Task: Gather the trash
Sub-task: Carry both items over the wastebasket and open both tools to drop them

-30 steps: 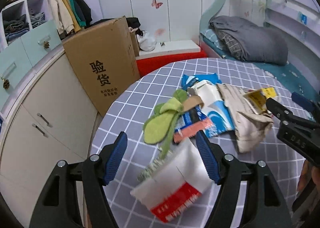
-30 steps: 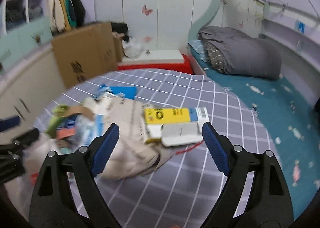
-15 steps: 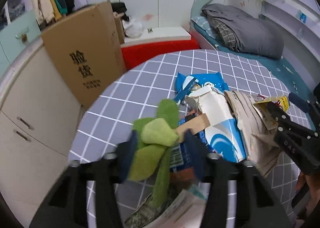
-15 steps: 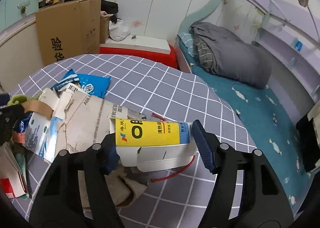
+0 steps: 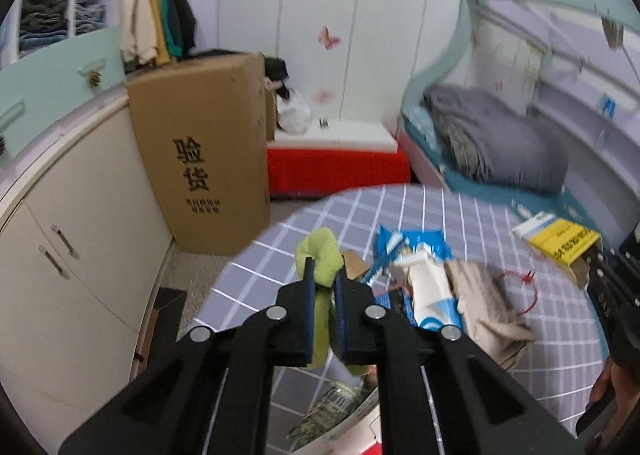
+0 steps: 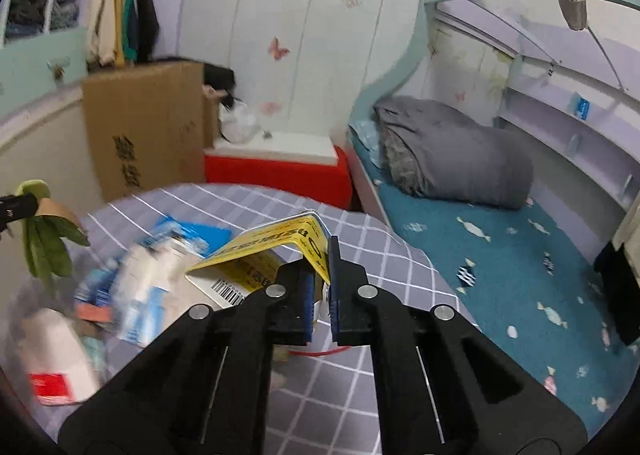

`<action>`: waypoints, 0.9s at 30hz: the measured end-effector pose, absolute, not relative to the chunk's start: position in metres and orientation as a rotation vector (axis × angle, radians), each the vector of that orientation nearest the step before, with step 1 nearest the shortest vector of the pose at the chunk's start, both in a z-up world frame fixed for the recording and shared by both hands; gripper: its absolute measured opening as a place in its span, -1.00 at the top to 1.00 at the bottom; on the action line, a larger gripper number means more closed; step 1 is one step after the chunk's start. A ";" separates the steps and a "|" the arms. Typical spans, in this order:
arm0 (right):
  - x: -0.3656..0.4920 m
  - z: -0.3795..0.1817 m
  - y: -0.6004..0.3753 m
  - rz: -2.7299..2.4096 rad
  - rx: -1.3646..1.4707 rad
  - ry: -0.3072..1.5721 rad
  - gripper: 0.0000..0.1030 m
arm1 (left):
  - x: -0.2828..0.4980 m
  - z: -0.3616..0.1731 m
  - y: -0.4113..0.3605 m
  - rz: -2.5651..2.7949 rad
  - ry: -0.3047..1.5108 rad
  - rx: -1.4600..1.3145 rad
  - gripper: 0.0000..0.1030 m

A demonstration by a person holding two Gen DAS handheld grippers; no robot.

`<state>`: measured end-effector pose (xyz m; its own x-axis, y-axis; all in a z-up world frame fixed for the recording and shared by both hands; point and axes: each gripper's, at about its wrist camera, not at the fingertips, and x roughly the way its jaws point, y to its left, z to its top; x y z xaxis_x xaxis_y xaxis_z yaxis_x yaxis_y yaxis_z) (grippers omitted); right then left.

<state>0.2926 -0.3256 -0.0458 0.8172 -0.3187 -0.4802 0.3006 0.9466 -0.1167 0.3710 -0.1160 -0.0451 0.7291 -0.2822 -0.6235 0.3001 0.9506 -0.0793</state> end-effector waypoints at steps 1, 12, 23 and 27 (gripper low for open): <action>0.288 -0.039 -0.321 -0.307 -0.027 0.508 0.89 | 0.366 -0.038 -0.109 -0.320 0.664 0.009 0.84; 0.254 0.003 -0.196 0.087 0.050 0.463 0.89 | 0.293 0.004 -0.015 -0.247 0.543 -0.063 0.84; 0.263 -0.055 -0.014 0.411 0.015 0.611 0.88 | 0.246 -0.047 0.131 -0.008 0.609 -0.115 0.84; 0.267 -0.093 0.044 0.481 -0.016 0.701 0.88 | 0.238 -0.089 0.186 0.069 0.681 -0.171 0.84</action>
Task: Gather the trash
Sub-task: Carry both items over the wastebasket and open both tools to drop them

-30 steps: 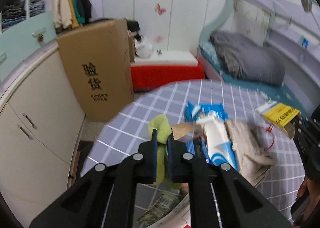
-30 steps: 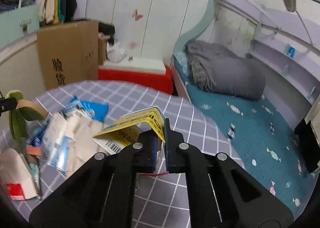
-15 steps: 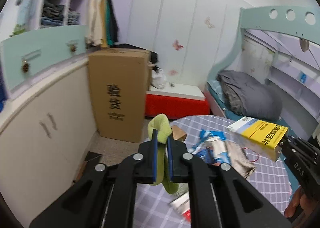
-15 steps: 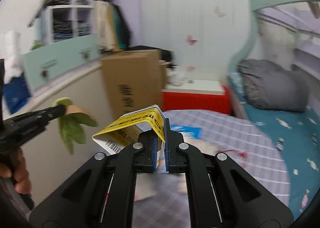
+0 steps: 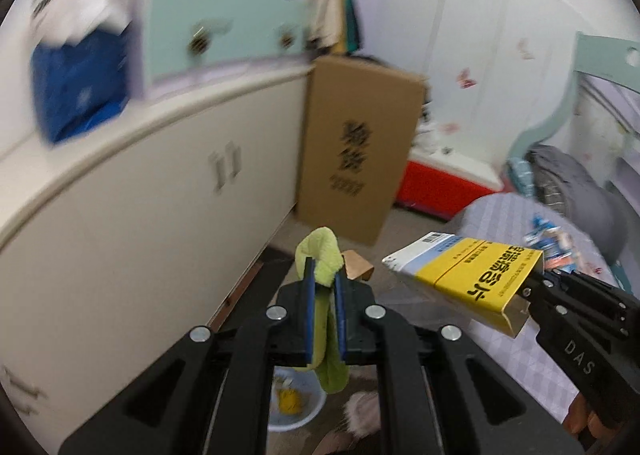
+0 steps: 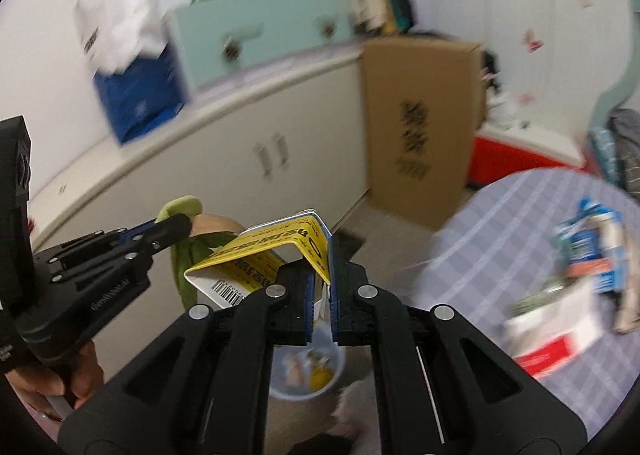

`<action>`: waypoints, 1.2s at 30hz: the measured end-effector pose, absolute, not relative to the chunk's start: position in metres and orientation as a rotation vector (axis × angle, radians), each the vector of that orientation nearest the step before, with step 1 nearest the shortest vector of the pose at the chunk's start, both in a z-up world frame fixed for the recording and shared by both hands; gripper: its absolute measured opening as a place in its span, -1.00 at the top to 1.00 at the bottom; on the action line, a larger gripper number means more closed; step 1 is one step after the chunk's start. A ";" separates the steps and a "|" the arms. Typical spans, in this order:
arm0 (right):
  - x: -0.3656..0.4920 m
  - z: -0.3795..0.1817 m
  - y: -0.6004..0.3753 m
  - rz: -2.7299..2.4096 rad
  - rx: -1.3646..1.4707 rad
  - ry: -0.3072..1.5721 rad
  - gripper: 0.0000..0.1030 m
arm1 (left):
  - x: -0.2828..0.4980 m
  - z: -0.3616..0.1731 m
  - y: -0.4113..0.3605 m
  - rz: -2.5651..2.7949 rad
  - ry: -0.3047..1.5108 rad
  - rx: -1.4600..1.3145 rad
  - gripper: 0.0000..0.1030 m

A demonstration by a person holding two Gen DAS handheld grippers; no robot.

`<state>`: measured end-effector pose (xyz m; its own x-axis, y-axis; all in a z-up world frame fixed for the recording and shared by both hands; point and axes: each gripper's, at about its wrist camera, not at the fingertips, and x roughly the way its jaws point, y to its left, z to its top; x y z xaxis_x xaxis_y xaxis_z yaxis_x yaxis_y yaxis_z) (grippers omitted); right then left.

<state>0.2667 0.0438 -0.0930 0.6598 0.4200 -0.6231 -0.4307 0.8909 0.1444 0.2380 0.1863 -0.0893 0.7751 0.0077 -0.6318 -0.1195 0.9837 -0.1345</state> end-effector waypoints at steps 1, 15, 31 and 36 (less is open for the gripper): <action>0.270 -0.108 0.060 0.494 -0.033 0.739 0.88 | 0.237 -0.101 0.198 0.089 0.702 -0.187 0.84; 0.317 -0.274 0.137 0.500 -0.038 1.109 0.82 | 0.255 -0.261 0.292 0.230 0.981 -0.322 0.84; 0.317 -0.305 0.148 0.494 -0.029 1.162 -0.06 | 0.262 -0.308 0.286 0.224 1.076 -0.358 0.84; 0.319 -0.299 0.141 0.471 -0.034 1.135 -0.09 | 0.268 -0.309 0.281 0.224 1.089 -0.350 0.83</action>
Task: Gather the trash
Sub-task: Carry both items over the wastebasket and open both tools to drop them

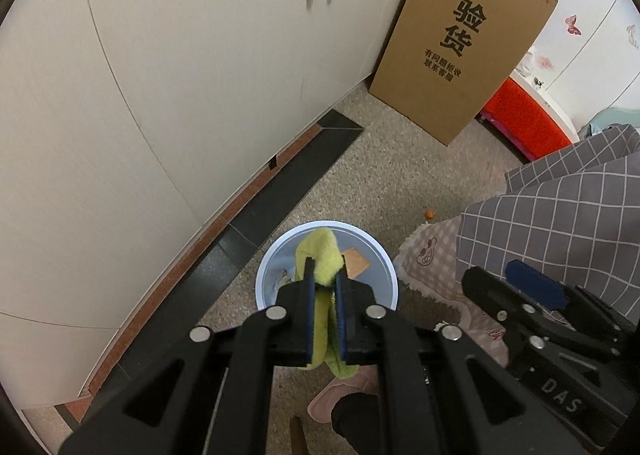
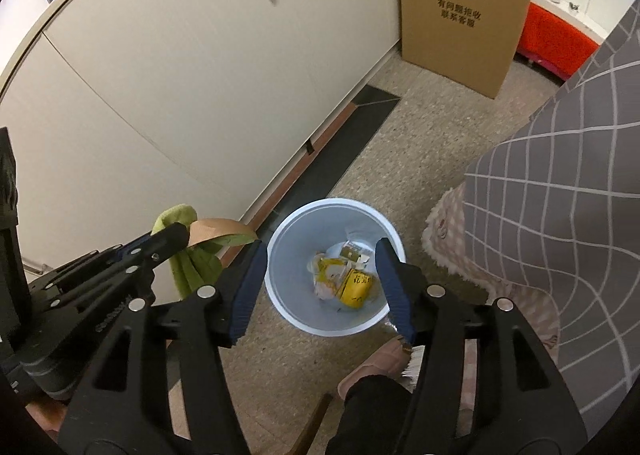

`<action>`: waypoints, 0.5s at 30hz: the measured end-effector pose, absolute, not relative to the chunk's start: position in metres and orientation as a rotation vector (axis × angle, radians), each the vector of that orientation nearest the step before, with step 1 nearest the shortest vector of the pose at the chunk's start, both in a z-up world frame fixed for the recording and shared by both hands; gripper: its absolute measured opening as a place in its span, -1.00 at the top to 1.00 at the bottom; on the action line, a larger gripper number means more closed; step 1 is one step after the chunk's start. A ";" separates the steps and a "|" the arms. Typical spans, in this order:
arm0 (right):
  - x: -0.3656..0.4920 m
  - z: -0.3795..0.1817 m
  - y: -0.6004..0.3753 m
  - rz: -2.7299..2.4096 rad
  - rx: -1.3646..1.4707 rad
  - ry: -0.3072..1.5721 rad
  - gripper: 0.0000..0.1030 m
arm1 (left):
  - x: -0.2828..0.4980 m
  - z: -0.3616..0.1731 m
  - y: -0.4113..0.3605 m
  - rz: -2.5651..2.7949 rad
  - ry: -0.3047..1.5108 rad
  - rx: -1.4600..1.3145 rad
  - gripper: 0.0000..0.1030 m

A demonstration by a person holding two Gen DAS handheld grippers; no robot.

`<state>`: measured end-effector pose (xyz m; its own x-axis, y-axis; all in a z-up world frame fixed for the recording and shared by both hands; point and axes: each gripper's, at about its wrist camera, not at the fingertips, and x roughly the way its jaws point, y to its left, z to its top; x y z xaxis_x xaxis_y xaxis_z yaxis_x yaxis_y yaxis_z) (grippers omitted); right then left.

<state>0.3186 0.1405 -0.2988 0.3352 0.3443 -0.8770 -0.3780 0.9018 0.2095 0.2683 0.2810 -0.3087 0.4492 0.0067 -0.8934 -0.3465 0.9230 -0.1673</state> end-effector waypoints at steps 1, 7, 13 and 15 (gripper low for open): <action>0.318 -0.297 0.139 0.469 -0.031 1.131 -0.09 | 0.269 -0.308 0.281 0.222 1.090 -0.347 0.83; 0.313 -0.279 0.129 0.460 -0.016 1.089 -0.12 | 0.276 -0.303 0.275 0.207 1.092 -0.337 0.83; 0.309 -0.262 0.117 0.445 0.011 1.038 -0.15 | 0.289 -0.301 0.267 0.166 1.124 -0.329 0.52; 0.309 -0.258 0.113 0.438 0.019 1.031 -0.18 | 0.291 -0.300 0.266 0.186 1.139 -0.332 -0.29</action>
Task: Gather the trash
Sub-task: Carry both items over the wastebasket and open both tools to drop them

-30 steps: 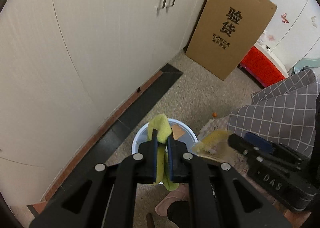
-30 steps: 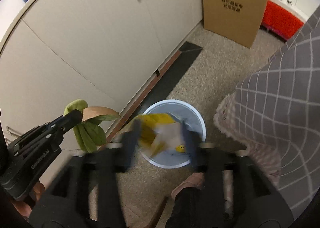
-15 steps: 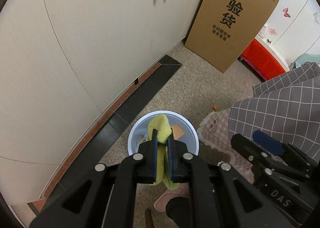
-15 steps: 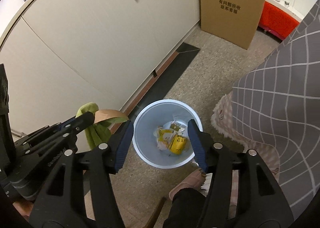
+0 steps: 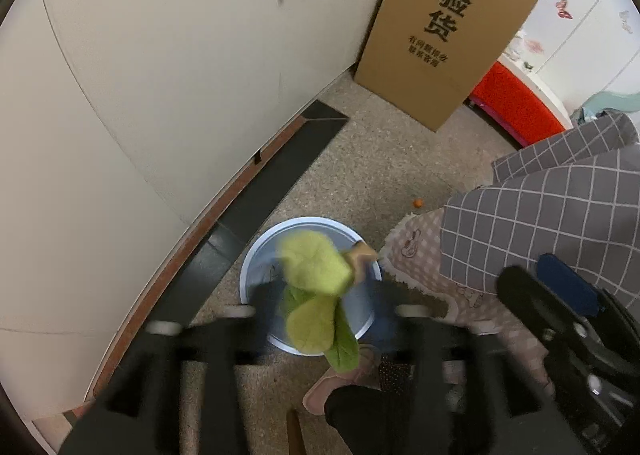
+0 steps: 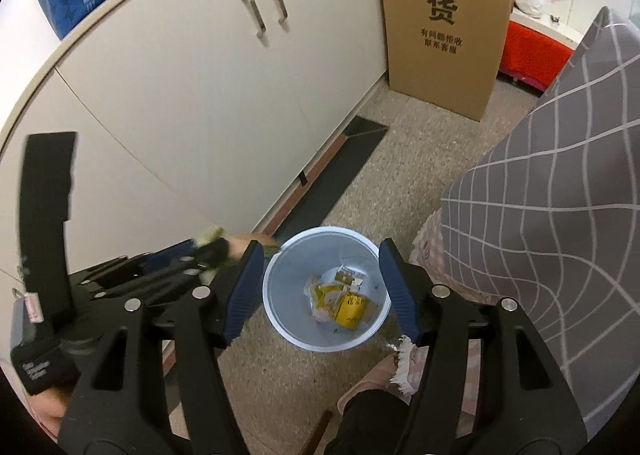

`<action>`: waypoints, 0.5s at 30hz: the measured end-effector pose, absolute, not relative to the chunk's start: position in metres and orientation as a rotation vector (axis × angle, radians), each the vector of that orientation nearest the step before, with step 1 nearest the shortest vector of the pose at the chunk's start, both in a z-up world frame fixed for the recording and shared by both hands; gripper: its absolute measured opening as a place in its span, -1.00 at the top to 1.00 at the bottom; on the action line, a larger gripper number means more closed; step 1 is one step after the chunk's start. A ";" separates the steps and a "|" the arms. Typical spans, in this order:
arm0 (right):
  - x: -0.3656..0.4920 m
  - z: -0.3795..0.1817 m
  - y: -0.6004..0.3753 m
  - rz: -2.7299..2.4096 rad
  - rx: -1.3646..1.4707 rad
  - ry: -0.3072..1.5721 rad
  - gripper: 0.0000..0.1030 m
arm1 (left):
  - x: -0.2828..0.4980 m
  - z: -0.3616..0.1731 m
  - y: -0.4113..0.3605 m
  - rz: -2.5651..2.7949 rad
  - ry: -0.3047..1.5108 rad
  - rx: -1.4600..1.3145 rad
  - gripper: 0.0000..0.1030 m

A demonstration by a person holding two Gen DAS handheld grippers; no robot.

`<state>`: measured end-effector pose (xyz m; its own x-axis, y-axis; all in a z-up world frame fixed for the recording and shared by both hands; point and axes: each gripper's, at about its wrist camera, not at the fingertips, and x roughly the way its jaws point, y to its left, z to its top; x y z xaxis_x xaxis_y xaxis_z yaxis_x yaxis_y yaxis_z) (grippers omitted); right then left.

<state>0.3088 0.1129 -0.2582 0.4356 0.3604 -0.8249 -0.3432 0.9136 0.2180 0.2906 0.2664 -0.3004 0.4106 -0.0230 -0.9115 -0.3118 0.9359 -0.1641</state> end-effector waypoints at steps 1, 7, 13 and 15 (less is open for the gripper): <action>0.308 -0.256 0.110 0.436 0.026 1.028 -0.18 | 0.290 -0.300 0.266 0.196 1.141 -0.330 -0.33; 0.302 -0.247 0.101 0.436 0.042 1.019 -0.19 | 0.282 -0.292 0.263 0.220 1.152 -0.322 -0.38; 0.293 -0.220 0.096 0.467 0.066 0.976 -0.19 | 0.266 -0.257 0.256 0.236 1.083 -0.303 -0.38; 0.289 -0.201 0.090 0.485 0.091 0.943 -0.19 | 0.260 -0.239 0.253 0.238 1.044 -0.294 -0.39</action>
<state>0.2892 0.0904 -0.2011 0.4891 0.4379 -0.7544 -0.3599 0.8891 0.2827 0.2597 0.2526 -0.2388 0.4834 0.0541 -0.8737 -0.3307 0.9354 -0.1250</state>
